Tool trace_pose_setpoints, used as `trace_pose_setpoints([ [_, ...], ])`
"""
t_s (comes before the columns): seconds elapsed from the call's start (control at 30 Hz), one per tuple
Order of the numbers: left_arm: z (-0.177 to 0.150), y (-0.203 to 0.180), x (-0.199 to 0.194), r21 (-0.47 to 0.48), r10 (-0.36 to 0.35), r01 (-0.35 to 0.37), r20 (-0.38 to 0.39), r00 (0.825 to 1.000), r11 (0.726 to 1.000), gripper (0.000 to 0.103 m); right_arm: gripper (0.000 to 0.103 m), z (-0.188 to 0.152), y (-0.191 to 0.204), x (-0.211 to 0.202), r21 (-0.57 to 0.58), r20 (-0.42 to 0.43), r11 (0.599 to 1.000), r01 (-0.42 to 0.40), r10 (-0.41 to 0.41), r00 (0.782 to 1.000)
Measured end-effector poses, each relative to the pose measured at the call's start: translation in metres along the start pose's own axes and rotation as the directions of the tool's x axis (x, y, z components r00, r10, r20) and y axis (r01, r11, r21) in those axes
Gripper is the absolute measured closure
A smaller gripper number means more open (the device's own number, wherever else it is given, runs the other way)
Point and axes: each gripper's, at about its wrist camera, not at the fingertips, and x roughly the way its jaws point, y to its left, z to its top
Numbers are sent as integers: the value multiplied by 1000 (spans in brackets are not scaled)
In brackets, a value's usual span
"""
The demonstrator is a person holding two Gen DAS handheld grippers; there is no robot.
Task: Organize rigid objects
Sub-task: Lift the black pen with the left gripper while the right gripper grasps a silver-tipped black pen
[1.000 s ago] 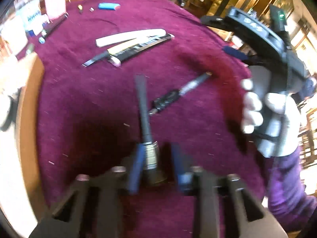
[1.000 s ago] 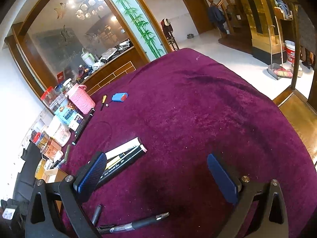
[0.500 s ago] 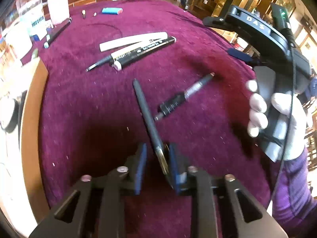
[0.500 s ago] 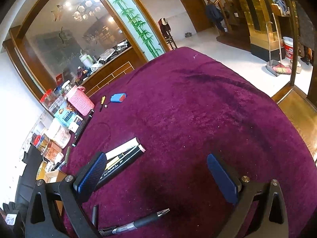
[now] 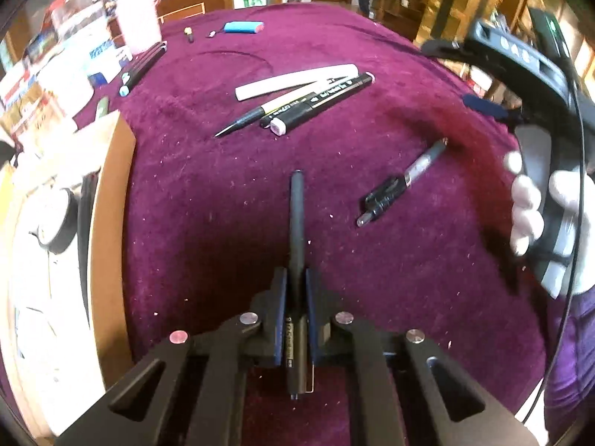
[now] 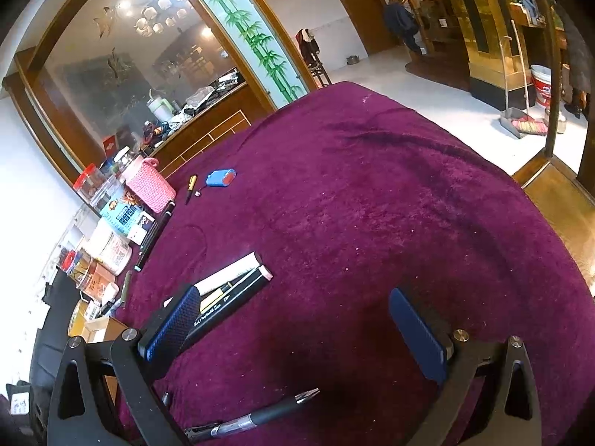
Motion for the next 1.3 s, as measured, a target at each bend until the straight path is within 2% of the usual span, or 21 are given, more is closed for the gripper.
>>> trace_pose_setpoints([
  [0.03, 3, -2, 2, -10, 4, -4, 8, 1000, 1000, 89, 1, 0, 0, 0, -4, 0, 1000, 1, -1, 1000],
  [0.1, 8, -12, 7, 17, -9, 9, 23, 1000, 1000, 63, 1, -1, 0, 1, -12, 2, 1000, 13, -13, 1000],
  [0.13, 10, -21, 11, 38, -26, 25, 38, 999, 999, 41, 1, -1, 0, 1, -14, 4, 1000, 20, -20, 1000],
  [0.2, 7, -35, 16, 81, 18, -25, 78, 997, 996, 35, 1, -1, -2, 2, -15, 6, 1000, 27, -27, 1000],
  [0.23, 7, -38, 17, 93, 20, -29, 100, 995, 995, 48, 1, -1, -3, 2, -15, 11, 1000, 26, -26, 1000],
  [0.27, 5, -37, 13, 85, 13, -22, 110, 994, 996, 75, 1, -1, -3, 1, -18, 15, 999, 28, -27, 1000],
  [0.3, 4, -34, 10, 74, 18, -27, 113, 993, 997, 91, 1, -1, -3, 0, -25, 25, 999, 33, -33, 999],
  [0.33, 2, -27, 5, 45, -25, 20, 110, 994, 999, 94, 1, -1, -2, 0, -32, 32, 999, 38, -37, 999],
  [0.37, -1, -19, 1, 14, -61, 60, 110, 992, 998, 94, 1, -2, -1, -1, -39, 37, 998, 42, -41, 998],
  [0.47, -12, -1, -21, -33, -59, 65, 149, 987, 997, 94, 1, -3, 2, 0, -64, 36, 997, 49, -47, 998],
  [0.57, -25, 21, -47, -96, -114, 135, 198, 974, 986, 94, 1, -6, 8, 2, -96, 14, 995, 39, -38, 999],
  [0.6, -29, 26, -55, -106, -125, 150, 215, 969, 983, 94, 2, -7, 11, 2, -97, -9, 994, 39, -40, 999],
  [0.73, -44, 43, -86, -130, -162, 207, 293, 942, 970, 94, 5, -24, 23, -12, -31, -135, 996, -81, 76, 988],
  [0.77, -47, 46, -92, -134, -177, 228, 313, 933, 964, 94, 12, -29, 27, -14, -38, -155, 996, -82, 75, 985],
  [0.8, -49, 48, -96, -135, -190, 245, 328, 925, 960, 94, 22, -35, 34, -16, -58, -186, 996, -70, 58, 981],
  [0.97, -60, 57, -108, -131, -223, 287, 367, 903, 949, 94, 36, -60, 60, 4, -141, -280, 988, 61, -99, 955],
  [1.1, -75, 72, -119, -149, -210, 286, 388, 897, 946, 94, 36, -71, 82, 18, -248, -228, 947, 204, -262, 938],
  [1.13, -78, 77, -120, -158, -207, 288, 393, 896, 945, 94, 36, -77, 92, 23, -308, -205, 918, 251, -322, 924],
  [1.2, -83, 89, -124, -181, -193, 286, 407, 893, 941, 94, 40, -80, 100, 28, -361, -167, 885, 296, -373, 913],
  [1.23, -85, 96, -126, -195, -184, 284, 415, 891, 939, 94, 42, -79, 99, 28, -355, -164, 887, 296, -371, 914],
  [1.3, -90, 105, -130, -216, -170, 283, 426, 888, 935, 94, 59, -76, 98, 28, -342, -166, 890, 300, -371, 913],
])
